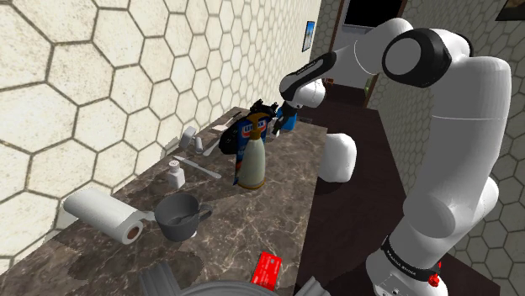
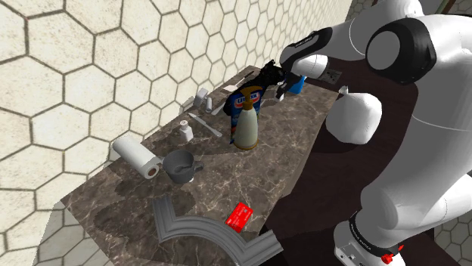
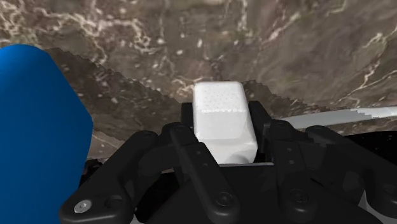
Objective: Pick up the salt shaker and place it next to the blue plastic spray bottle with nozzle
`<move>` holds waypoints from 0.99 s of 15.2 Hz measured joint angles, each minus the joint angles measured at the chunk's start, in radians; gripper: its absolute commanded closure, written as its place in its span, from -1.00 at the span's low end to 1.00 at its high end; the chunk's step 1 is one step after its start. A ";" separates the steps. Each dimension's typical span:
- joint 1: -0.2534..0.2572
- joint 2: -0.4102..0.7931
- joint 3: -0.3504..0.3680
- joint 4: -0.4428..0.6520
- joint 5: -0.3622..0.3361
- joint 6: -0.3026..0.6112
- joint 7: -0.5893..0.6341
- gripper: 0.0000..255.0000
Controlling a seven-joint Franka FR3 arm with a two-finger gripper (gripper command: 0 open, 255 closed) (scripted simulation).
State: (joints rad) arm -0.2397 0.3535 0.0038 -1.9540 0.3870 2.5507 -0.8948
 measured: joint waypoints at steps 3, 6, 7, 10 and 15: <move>0.000 0.001 0.000 -0.001 0.001 0.002 -0.001 1.00; -0.001 0.001 0.000 -0.001 0.001 0.002 -0.002 -1.00; -0.001 0.001 0.000 -0.001 0.001 0.002 -0.002 -1.00; -0.001 0.001 0.000 -0.001 0.001 0.002 -0.002 -1.00; -0.005 -0.081 -0.014 -0.016 -0.020 -0.064 0.014 -1.00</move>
State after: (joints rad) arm -0.2447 0.2727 -0.0099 -1.9704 0.3668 2.4863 -0.8806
